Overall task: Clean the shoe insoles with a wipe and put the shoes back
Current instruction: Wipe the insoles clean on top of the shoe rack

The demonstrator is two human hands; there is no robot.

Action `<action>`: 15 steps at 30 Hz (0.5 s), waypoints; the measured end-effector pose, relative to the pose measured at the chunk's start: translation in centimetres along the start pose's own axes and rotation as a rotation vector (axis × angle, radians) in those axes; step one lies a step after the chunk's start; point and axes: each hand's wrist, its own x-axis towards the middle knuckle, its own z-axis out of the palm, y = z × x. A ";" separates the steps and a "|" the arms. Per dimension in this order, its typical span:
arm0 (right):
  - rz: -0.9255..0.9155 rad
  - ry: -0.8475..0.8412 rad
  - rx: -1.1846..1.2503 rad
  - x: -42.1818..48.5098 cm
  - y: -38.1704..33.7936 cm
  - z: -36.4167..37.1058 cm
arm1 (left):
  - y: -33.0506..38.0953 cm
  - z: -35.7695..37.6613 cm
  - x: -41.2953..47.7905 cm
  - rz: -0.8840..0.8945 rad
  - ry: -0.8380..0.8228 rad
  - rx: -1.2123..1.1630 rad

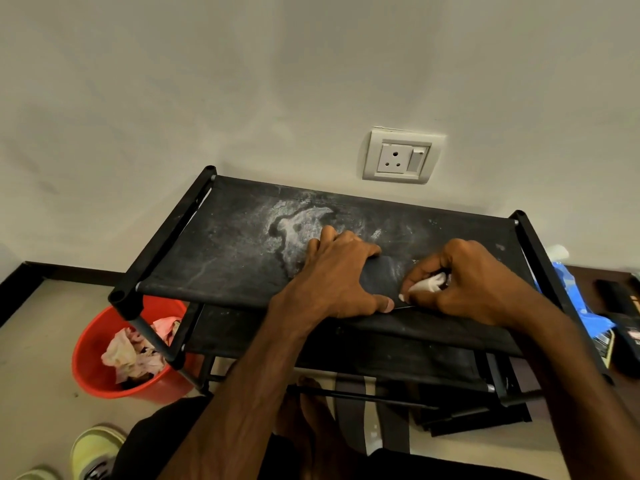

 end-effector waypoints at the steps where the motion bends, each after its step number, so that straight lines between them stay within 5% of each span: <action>1: -0.003 -0.019 0.004 -0.1 0.0 -0.1 | 0.0 0.0 0.0 0.000 0.000 -0.001; 10: 0.098 0.322 0.020 2.3 -0.3 2.1 | -0.1 0.0 0.1 -0.004 -0.021 0.004; 15: -0.007 0.057 0.038 0.6 0.2 0.7 | -0.1 0.1 0.1 -0.004 -0.019 0.004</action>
